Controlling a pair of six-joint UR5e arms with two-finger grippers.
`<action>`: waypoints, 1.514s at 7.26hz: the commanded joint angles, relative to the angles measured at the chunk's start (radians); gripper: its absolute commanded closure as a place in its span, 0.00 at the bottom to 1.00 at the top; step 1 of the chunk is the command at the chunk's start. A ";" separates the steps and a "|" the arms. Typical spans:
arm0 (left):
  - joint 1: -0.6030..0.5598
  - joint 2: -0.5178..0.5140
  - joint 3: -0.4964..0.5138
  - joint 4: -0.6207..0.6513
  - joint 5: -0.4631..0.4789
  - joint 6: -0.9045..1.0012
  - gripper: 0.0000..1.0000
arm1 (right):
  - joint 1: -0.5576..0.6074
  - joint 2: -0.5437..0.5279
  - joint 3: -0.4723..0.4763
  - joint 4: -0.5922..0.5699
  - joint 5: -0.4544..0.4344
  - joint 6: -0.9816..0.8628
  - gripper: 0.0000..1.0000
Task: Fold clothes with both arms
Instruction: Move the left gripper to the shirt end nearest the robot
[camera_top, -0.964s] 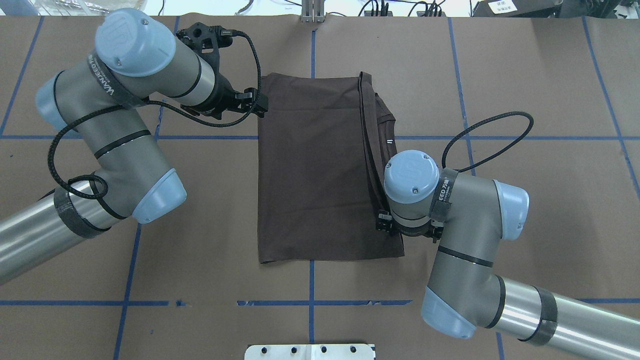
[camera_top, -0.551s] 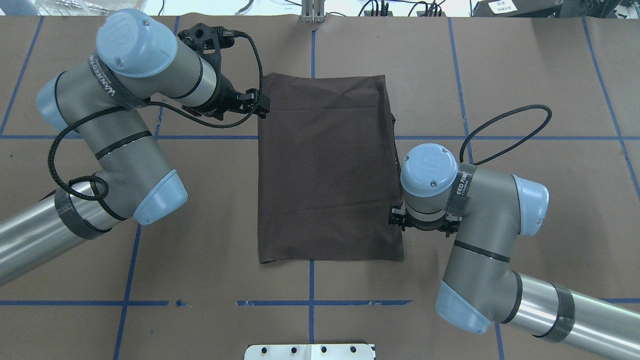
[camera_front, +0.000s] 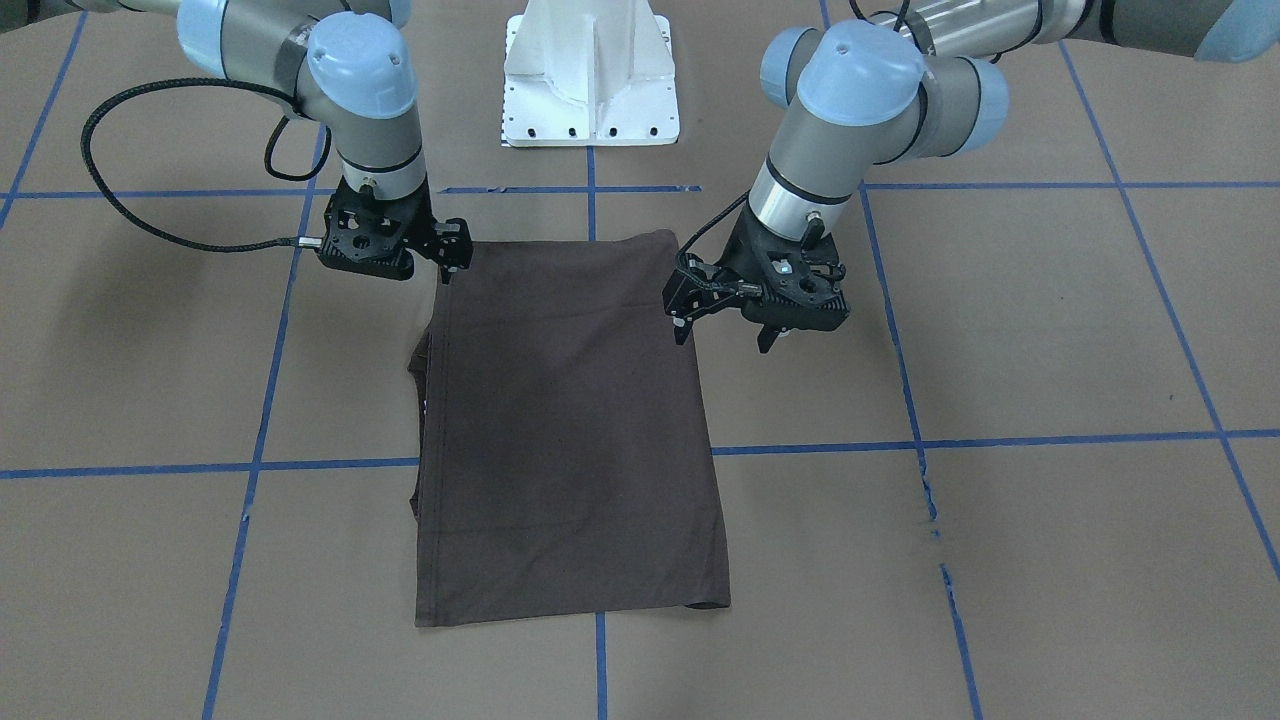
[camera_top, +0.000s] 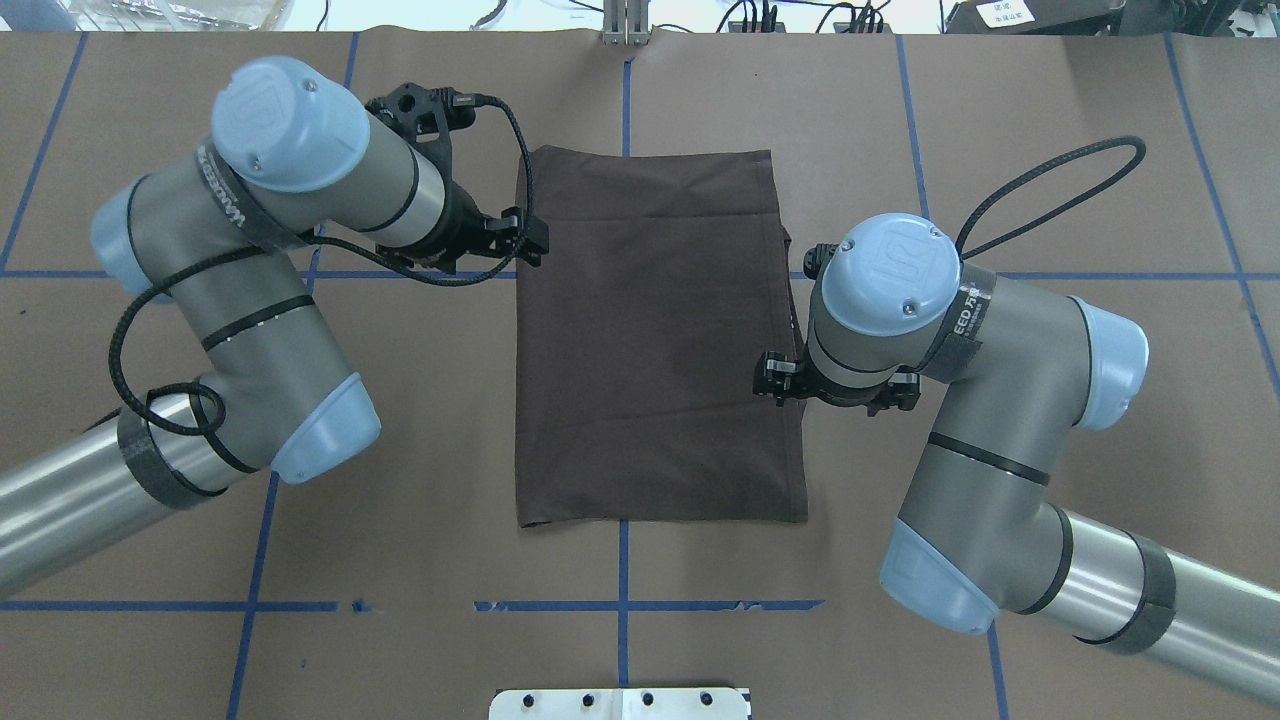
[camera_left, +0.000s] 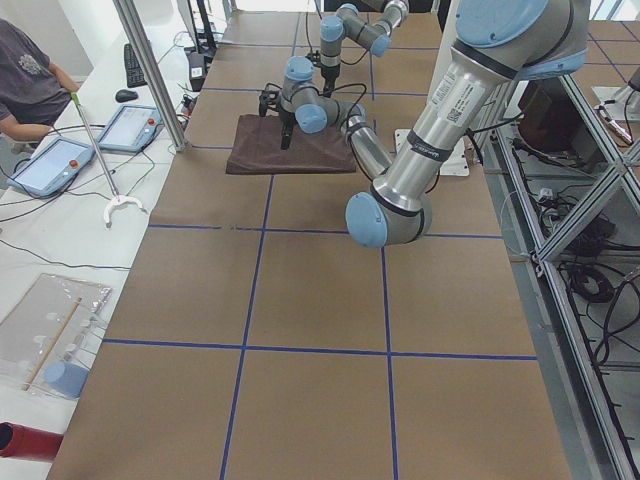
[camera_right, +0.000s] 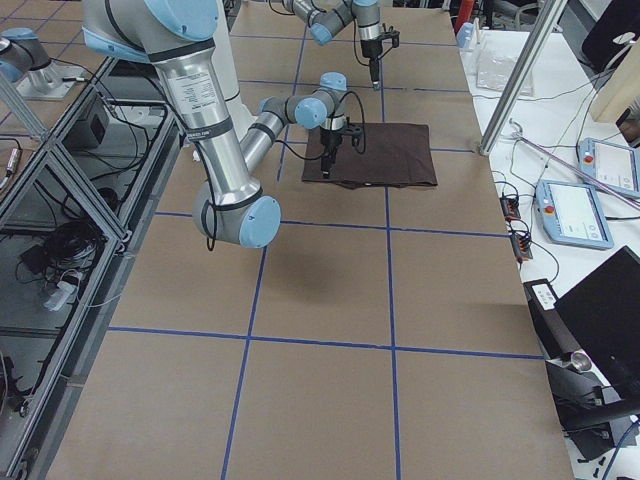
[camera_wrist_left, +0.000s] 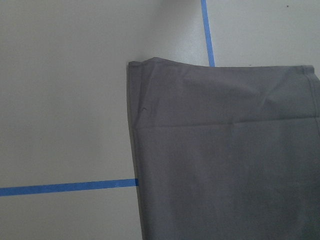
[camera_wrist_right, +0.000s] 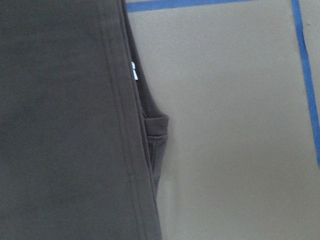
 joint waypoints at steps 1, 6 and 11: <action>0.144 0.065 -0.077 0.001 0.013 -0.348 0.00 | 0.006 -0.002 0.056 0.082 0.022 0.007 0.00; 0.349 0.130 -0.112 0.056 0.167 -0.797 0.00 | 0.003 0.008 0.057 0.085 0.021 0.056 0.00; 0.377 0.129 -0.066 0.056 0.195 -0.827 0.00 | 0.007 0.003 0.062 0.085 0.021 0.057 0.00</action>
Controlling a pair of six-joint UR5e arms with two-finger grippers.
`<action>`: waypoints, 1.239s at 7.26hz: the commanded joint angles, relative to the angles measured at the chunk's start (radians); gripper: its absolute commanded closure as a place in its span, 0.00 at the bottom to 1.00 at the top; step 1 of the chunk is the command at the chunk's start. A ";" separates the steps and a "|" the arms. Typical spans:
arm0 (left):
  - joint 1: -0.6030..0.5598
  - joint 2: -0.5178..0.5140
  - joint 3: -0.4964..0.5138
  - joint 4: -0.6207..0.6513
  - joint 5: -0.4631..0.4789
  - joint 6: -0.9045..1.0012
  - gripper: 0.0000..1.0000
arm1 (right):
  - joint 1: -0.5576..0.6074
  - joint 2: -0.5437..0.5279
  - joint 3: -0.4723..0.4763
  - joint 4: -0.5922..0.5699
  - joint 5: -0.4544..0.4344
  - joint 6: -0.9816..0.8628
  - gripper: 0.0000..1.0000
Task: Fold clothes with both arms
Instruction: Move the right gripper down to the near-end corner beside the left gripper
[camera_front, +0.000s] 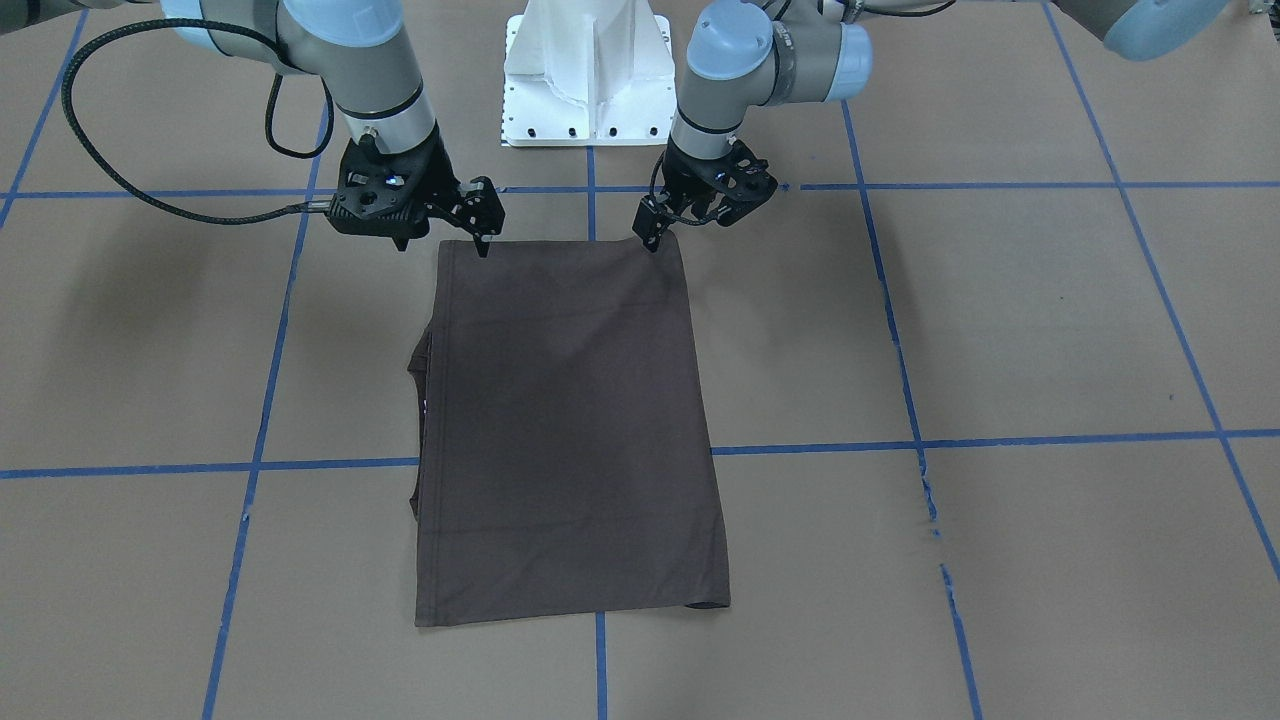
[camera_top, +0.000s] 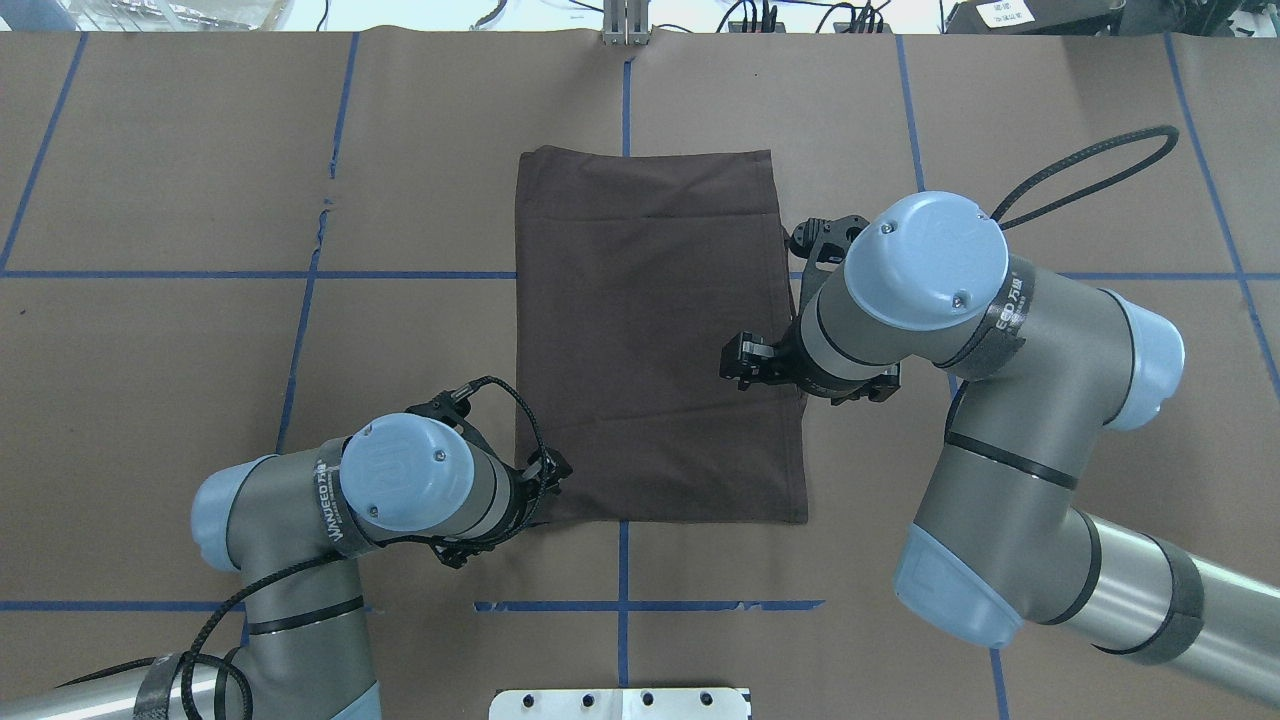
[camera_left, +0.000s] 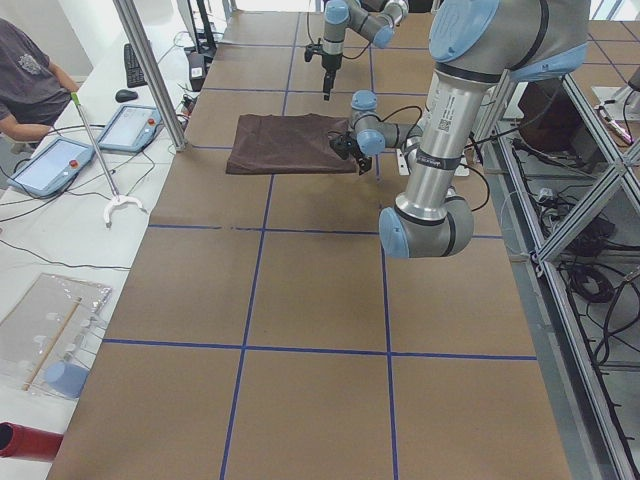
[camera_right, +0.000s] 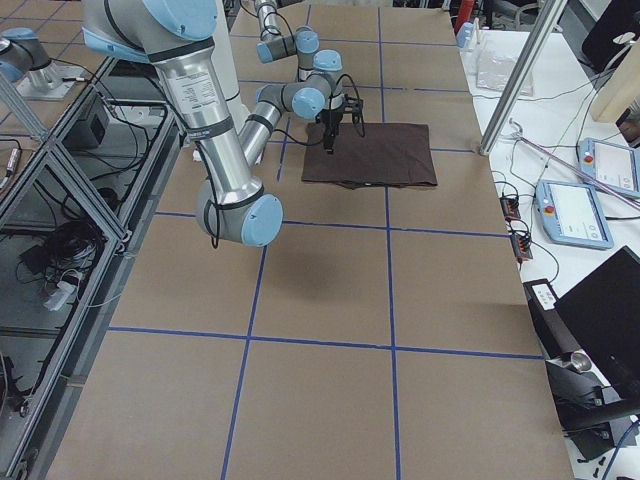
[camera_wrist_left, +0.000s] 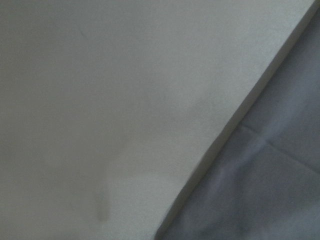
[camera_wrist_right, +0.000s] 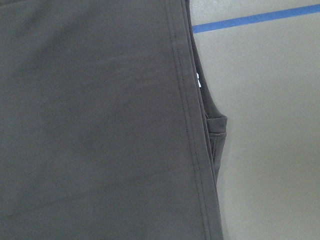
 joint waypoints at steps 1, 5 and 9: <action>0.005 -0.006 0.018 0.000 0.009 -0.002 0.00 | 0.001 -0.003 0.005 0.000 0.000 0.000 0.00; 0.006 -0.034 0.056 0.000 0.031 -0.002 0.03 | 0.003 -0.006 0.005 0.000 0.002 0.000 0.00; 0.005 -0.043 0.055 0.000 0.037 -0.004 0.76 | 0.004 -0.007 0.005 0.000 0.002 0.000 0.00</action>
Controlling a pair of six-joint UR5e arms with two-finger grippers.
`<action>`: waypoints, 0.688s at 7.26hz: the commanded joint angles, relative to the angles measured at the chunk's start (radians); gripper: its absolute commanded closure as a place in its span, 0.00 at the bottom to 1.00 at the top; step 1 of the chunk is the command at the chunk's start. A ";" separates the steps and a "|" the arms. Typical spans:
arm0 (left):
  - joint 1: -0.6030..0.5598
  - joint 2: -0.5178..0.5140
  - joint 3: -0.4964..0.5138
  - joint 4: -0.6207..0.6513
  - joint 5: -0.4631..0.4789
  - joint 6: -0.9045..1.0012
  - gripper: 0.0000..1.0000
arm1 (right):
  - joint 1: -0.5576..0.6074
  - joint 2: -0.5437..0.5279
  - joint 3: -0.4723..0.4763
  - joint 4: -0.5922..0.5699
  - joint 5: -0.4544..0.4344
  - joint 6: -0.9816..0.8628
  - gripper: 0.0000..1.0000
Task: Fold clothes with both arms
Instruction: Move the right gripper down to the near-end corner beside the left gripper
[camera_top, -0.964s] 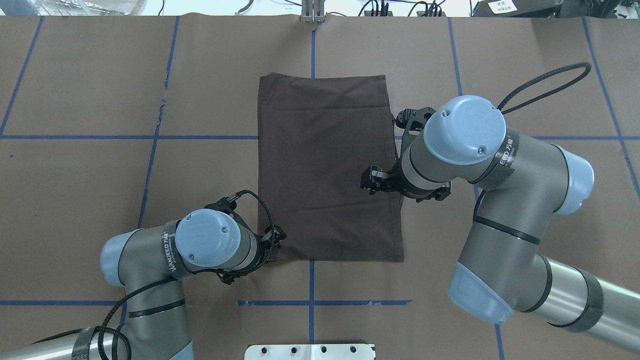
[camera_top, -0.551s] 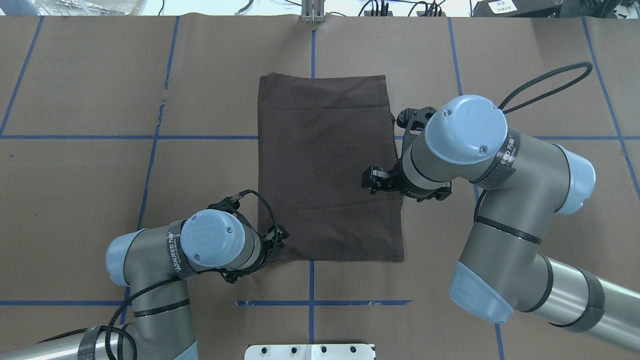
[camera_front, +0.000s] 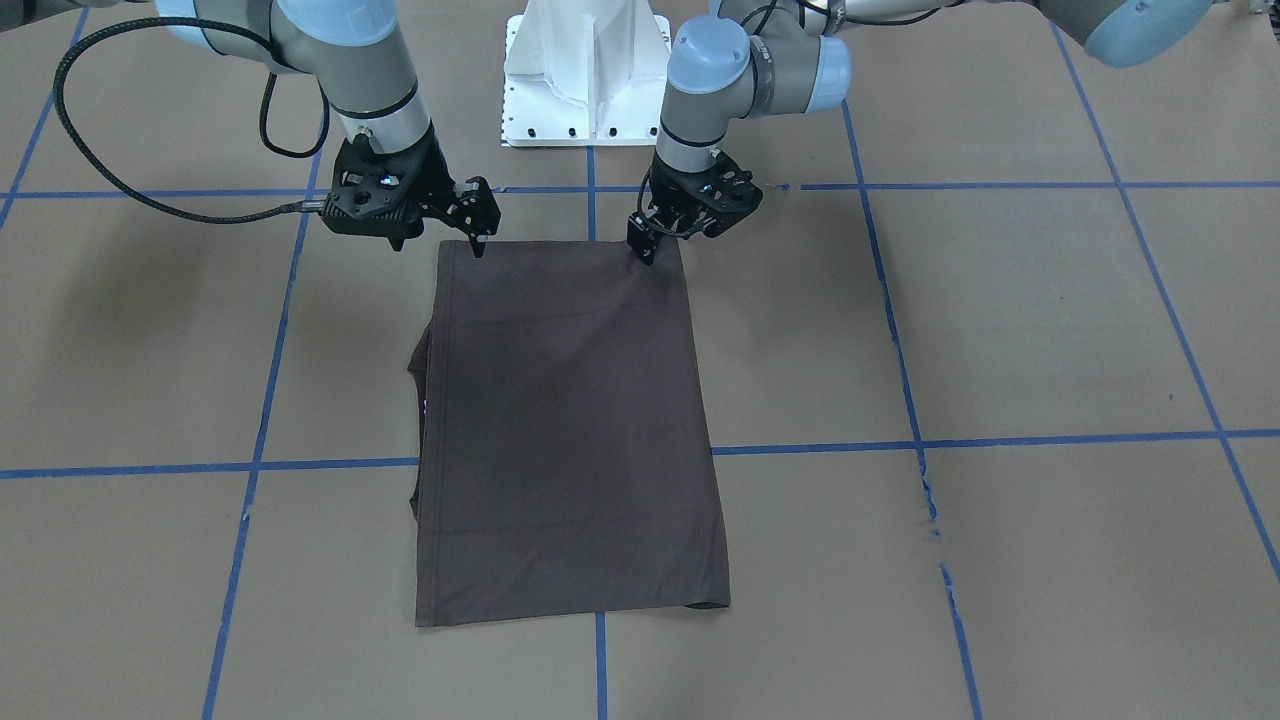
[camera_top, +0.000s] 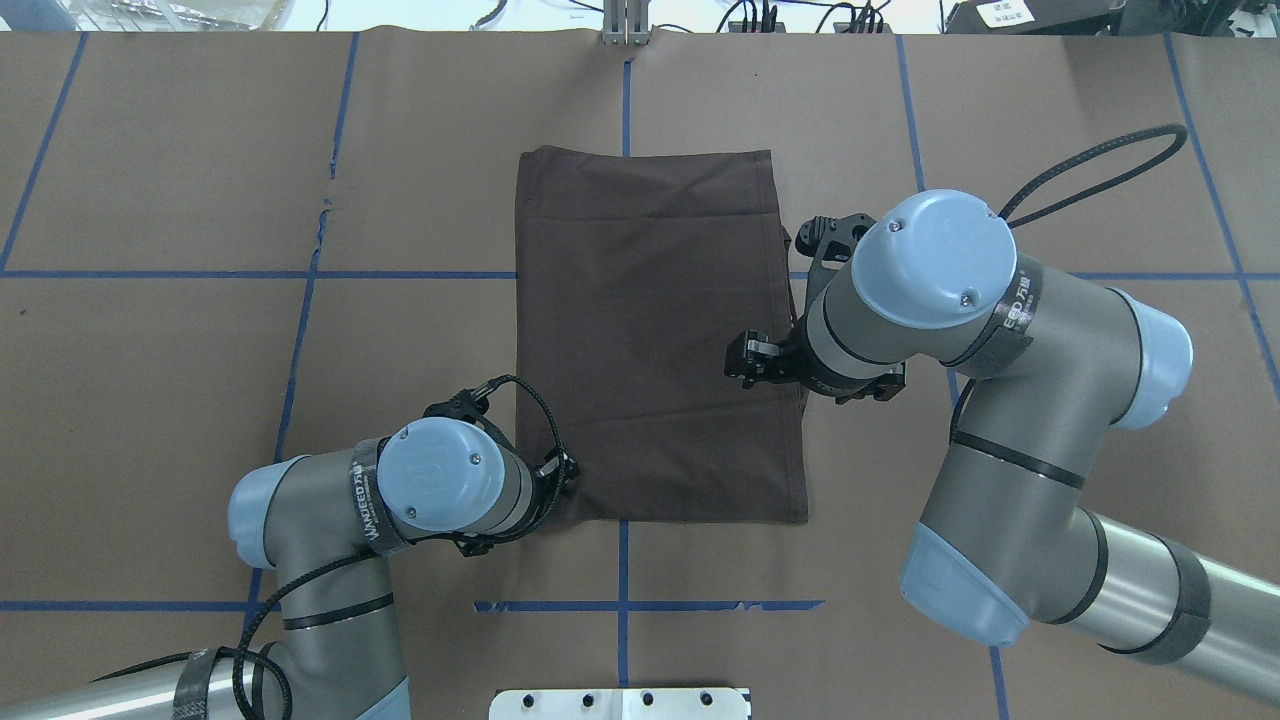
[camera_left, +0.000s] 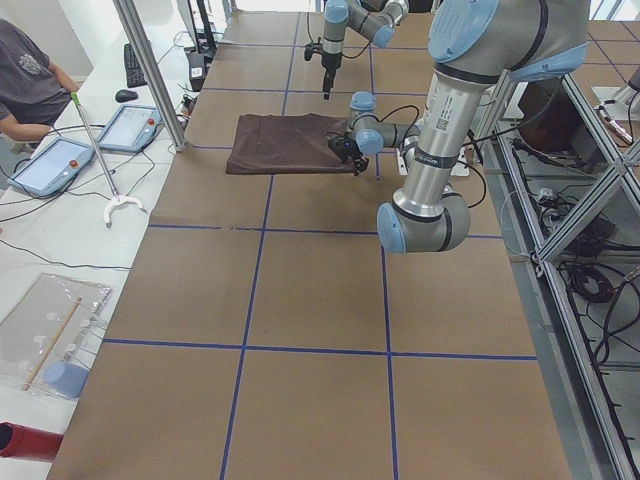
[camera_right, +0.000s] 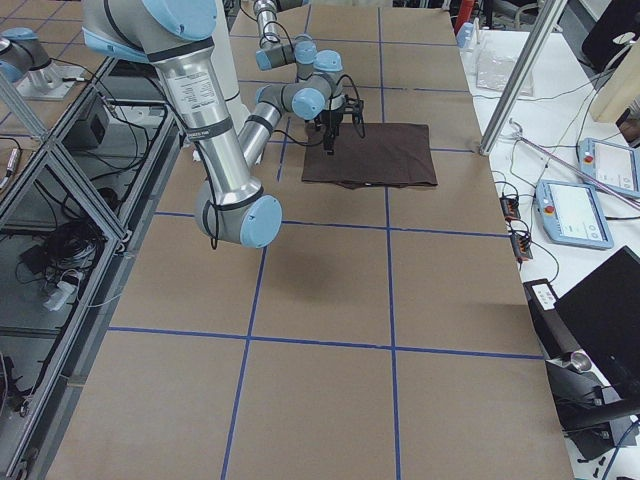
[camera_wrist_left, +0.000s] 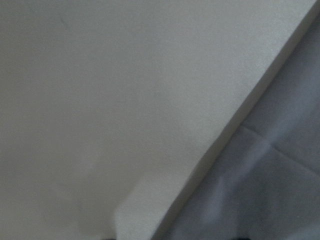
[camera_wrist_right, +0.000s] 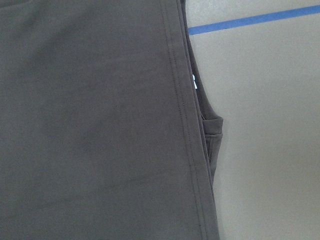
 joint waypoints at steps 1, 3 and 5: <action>0.000 -0.001 0.001 -0.001 0.001 0.001 0.95 | 0.000 -0.002 0.000 0.000 0.000 0.000 0.00; -0.002 -0.001 -0.016 -0.001 -0.002 0.007 1.00 | 0.000 -0.010 0.002 0.000 0.002 0.000 0.00; -0.002 -0.002 -0.025 0.010 -0.005 0.013 1.00 | 0.000 -0.025 0.018 0.000 0.002 0.000 0.00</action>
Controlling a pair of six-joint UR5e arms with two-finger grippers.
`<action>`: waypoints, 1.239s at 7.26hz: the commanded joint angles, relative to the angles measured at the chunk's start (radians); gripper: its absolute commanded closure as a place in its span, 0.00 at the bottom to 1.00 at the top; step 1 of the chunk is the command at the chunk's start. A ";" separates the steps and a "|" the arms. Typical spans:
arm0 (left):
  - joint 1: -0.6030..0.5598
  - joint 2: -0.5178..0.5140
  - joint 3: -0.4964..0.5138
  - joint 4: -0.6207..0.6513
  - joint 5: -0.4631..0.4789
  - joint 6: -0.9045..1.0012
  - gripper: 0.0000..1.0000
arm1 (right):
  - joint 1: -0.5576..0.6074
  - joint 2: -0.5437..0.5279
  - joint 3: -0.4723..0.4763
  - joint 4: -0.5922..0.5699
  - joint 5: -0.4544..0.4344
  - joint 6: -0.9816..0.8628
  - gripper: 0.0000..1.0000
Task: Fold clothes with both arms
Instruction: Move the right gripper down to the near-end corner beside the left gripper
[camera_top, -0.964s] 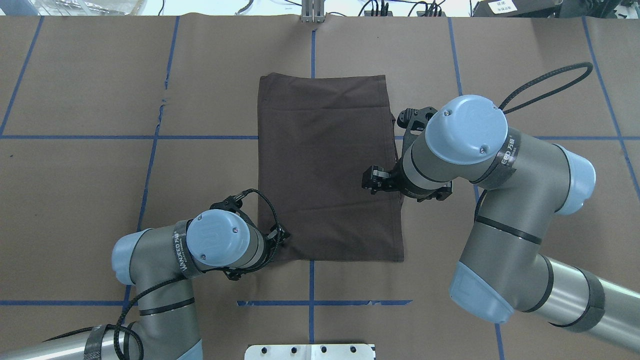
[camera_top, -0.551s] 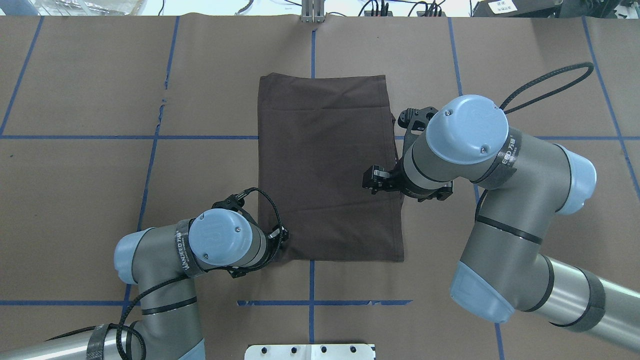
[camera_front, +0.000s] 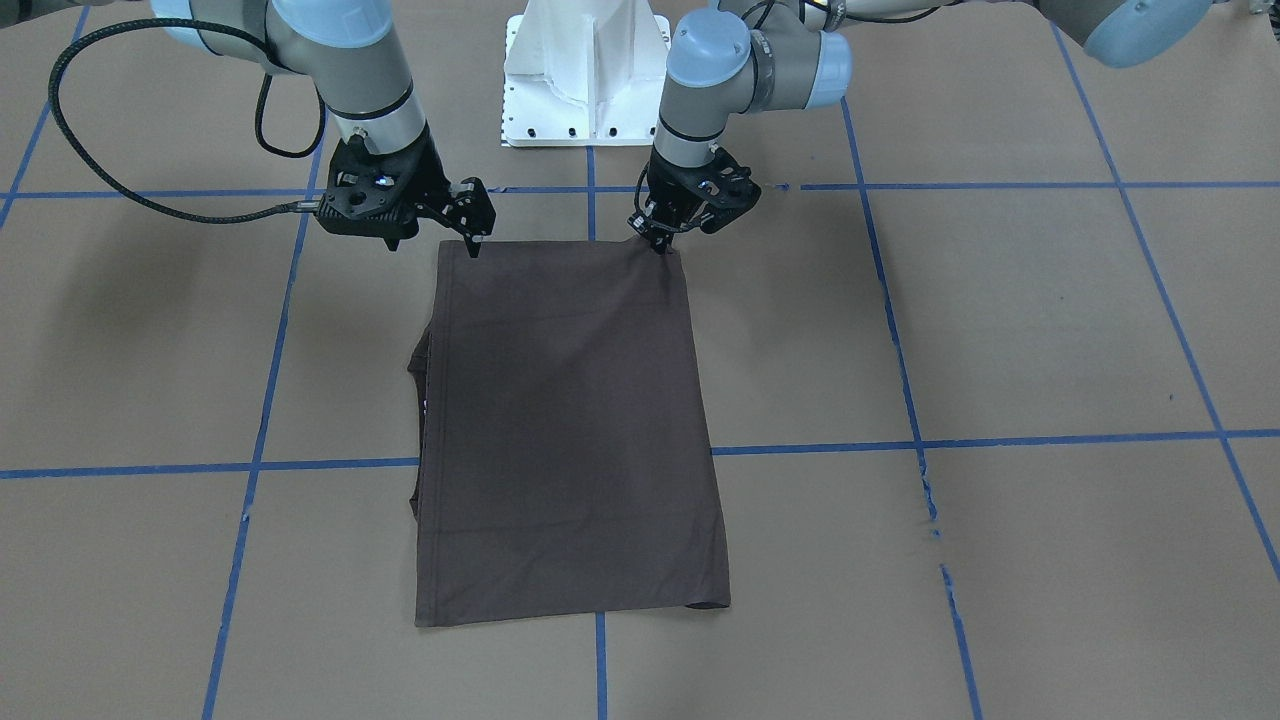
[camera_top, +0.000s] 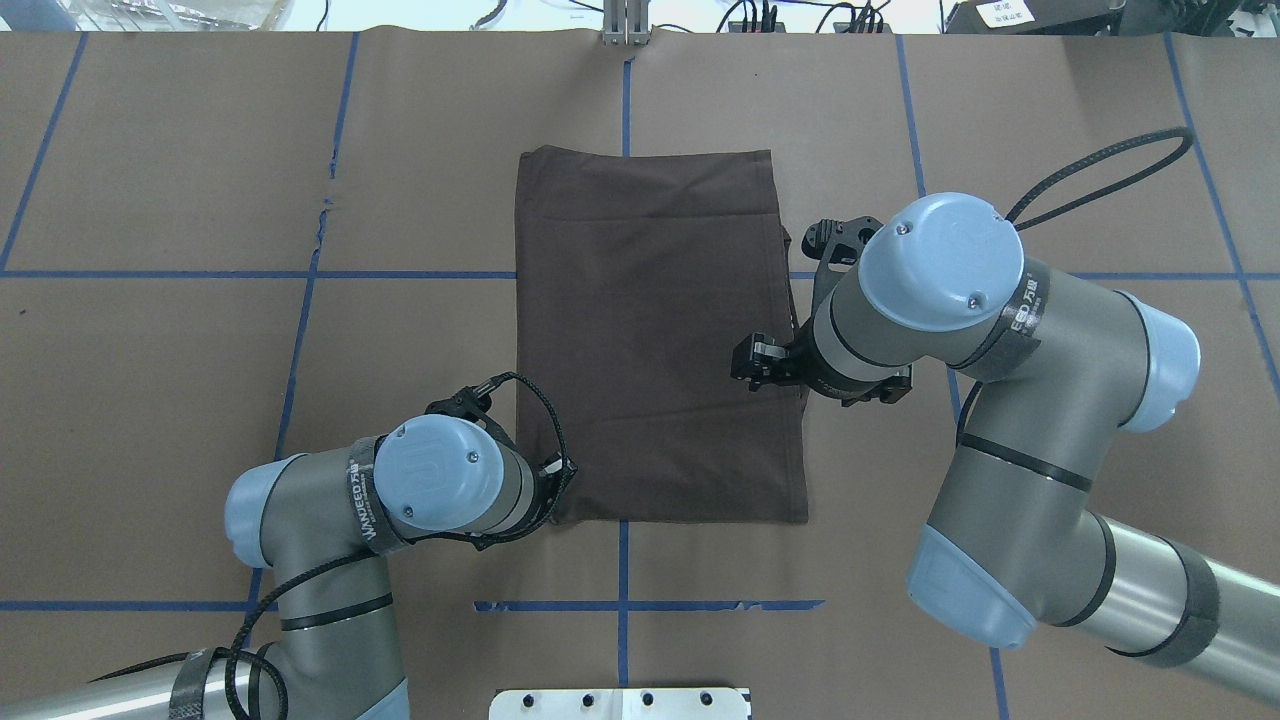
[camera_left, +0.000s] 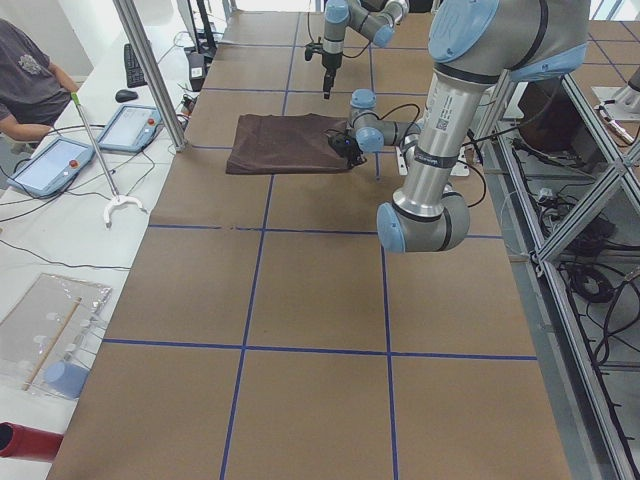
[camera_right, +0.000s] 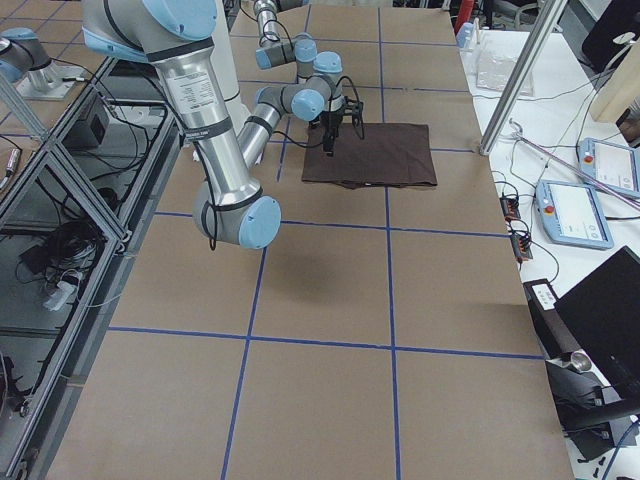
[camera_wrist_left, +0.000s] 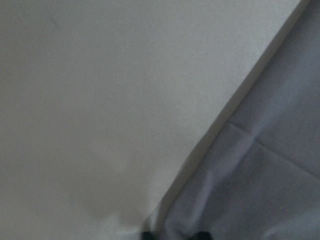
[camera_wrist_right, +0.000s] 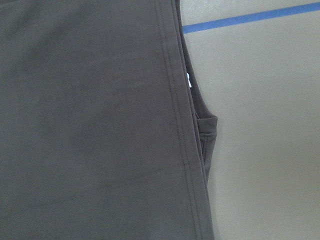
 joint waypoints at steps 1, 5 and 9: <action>0.000 0.001 -0.020 0.018 -0.002 0.007 1.00 | 0.000 -0.012 0.009 0.000 0.000 0.000 0.00; -0.002 0.009 -0.034 0.037 -0.002 0.050 1.00 | -0.111 -0.029 0.014 0.049 -0.021 0.335 0.00; -0.002 0.006 -0.034 0.037 0.001 0.067 1.00 | -0.223 -0.046 -0.053 0.110 -0.201 0.565 0.00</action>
